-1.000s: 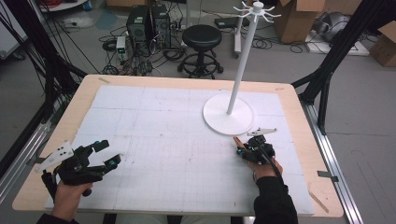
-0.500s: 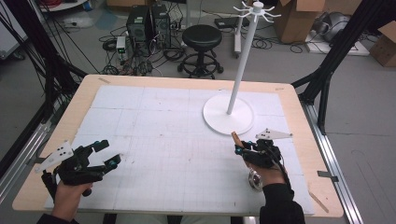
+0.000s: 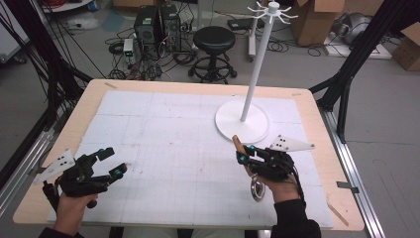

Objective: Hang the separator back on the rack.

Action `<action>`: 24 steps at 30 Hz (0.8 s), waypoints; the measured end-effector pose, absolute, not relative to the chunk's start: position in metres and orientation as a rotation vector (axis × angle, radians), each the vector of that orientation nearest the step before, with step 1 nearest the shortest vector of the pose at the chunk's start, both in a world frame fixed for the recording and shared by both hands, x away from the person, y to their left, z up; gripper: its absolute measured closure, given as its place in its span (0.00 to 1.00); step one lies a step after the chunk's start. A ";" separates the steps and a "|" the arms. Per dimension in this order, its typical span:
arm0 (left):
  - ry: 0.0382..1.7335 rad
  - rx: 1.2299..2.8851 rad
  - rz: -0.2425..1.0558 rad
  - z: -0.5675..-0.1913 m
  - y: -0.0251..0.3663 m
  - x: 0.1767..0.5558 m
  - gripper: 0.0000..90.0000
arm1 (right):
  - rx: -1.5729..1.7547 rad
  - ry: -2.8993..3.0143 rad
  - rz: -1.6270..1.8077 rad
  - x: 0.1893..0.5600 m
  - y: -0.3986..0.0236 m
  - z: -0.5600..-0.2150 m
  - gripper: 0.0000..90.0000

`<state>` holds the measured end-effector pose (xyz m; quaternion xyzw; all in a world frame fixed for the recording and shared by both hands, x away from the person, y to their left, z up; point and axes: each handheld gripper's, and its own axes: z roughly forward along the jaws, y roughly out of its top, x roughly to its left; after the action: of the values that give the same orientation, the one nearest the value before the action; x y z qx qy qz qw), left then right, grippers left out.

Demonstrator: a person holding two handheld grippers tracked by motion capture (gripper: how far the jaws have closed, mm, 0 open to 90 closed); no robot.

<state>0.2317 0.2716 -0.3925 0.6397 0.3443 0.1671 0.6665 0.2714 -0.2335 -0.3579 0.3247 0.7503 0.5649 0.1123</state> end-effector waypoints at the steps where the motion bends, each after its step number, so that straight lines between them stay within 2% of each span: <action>1: 0.770 1.442 0.369 -0.391 0.271 0.231 0.20 | 0.943 2.206 1.680 0.270 -0.231 -0.357 0.75; 5: 0.734 1.432 0.319 -0.383 0.267 0.230 0.20 | 0.865 2.219 1.766 0.267 -0.218 -0.356 0.75; 11: 0.672 1.417 0.265 -0.367 0.261 0.230 0.26 | 0.791 2.242 1.837 0.262 -0.206 -0.355 0.75; 17: 0.549 1.451 0.225 -0.333 0.235 0.233 0.29 | 0.685 2.262 1.922 0.257 -0.192 -0.353 0.75; 24: 0.452 1.484 0.142 -0.312 0.197 0.241 0.31 | 0.583 2.267 1.983 0.250 -0.182 -0.349 0.75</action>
<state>0.2413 0.1966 -0.3117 0.6692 0.2036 0.0638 0.7118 0.2497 -0.1820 -0.3494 0.1900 0.7384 0.6460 0.0368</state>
